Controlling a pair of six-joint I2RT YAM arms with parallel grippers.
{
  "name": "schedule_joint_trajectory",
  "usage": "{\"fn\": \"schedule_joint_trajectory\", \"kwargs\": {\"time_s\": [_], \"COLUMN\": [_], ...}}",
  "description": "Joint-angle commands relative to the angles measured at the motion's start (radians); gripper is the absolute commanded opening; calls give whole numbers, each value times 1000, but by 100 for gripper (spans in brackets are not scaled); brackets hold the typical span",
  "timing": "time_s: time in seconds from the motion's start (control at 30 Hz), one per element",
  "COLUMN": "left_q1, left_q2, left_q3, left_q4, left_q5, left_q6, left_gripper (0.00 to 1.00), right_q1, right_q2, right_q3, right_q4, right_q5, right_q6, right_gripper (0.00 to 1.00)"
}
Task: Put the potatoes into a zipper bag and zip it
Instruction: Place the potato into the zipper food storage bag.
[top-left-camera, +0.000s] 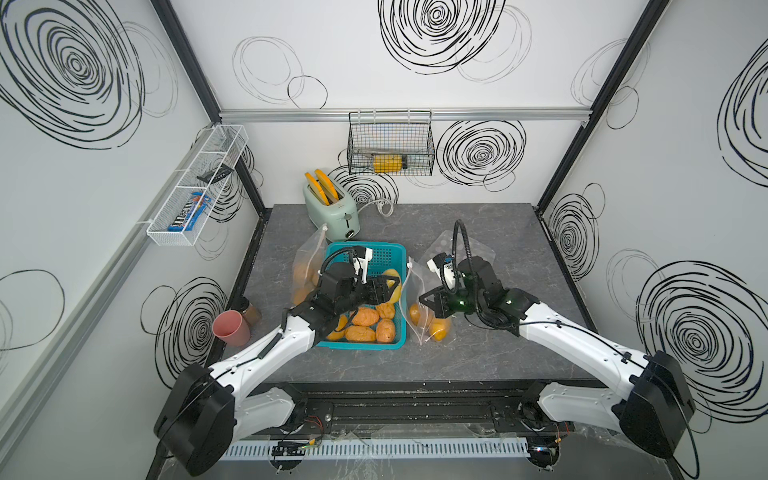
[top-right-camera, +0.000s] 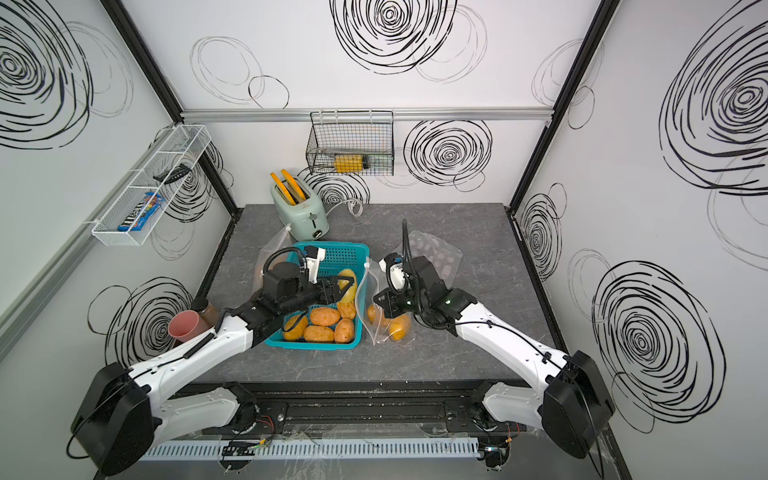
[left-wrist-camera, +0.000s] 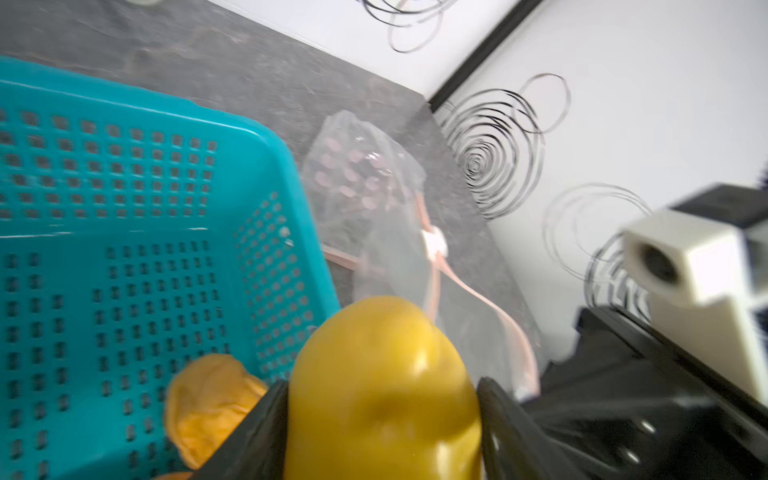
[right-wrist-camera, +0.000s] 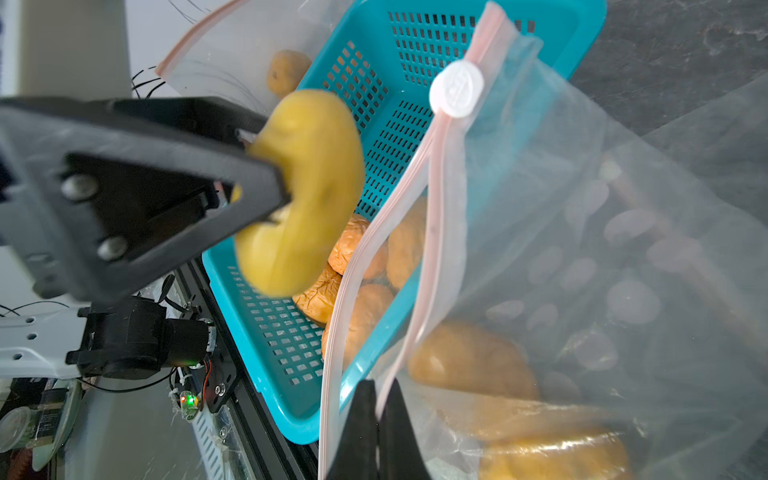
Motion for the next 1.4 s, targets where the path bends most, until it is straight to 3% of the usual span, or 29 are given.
{"fn": "schedule_joint_trajectory", "kwargs": {"time_s": [0.0, 0.3, 0.47, 1.37], "left_q1": [-64, -114, -107, -120], "left_q2": [-40, 66, 97, 171], "left_q3": [-3, 2, 37, 127], "left_q4": [109, 171, 33, -99], "left_q5": [73, 74, -43, -143], "left_q6": [-49, -76, -30, -9], "left_gripper": [58, 55, 56, 61], "right_q1": [-3, -4, -4, 36], "right_q2": [6, -5, -15, -21], "right_q3": [0, 9, 12, 30], "right_q4": [14, -1, -11, -15], "right_q5": [-7, -6, -2, -14], "right_q6": [-12, -17, -20, 0], "right_gripper": [0, 0, 0, 0]}}
